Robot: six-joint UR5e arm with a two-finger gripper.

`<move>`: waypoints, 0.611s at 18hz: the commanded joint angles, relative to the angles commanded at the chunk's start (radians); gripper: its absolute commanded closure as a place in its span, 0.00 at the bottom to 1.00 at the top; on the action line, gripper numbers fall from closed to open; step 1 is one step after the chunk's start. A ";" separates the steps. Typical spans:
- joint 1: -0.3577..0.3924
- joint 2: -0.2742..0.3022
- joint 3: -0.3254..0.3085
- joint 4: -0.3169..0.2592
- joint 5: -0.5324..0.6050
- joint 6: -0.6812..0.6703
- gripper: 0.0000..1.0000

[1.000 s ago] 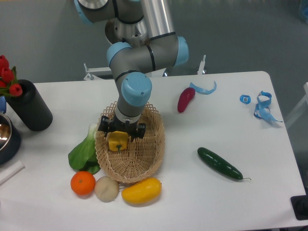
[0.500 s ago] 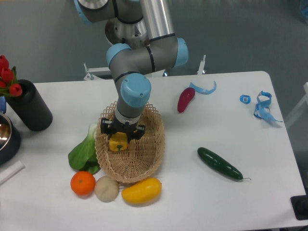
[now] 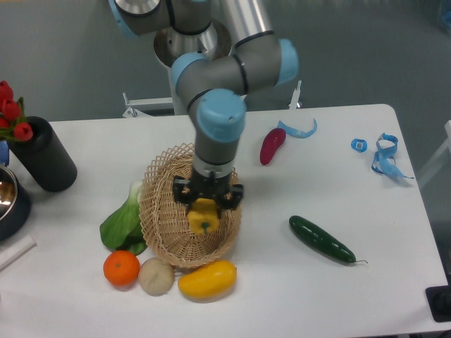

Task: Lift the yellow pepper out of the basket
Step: 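Lift the yellow pepper out of the basket toward the cucumber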

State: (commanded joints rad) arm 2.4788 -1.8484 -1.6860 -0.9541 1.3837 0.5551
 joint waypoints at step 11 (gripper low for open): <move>0.173 0.002 0.034 -0.084 0.106 0.431 0.85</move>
State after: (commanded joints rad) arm 2.6521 -1.8469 -1.6521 -1.0383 1.4894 0.9859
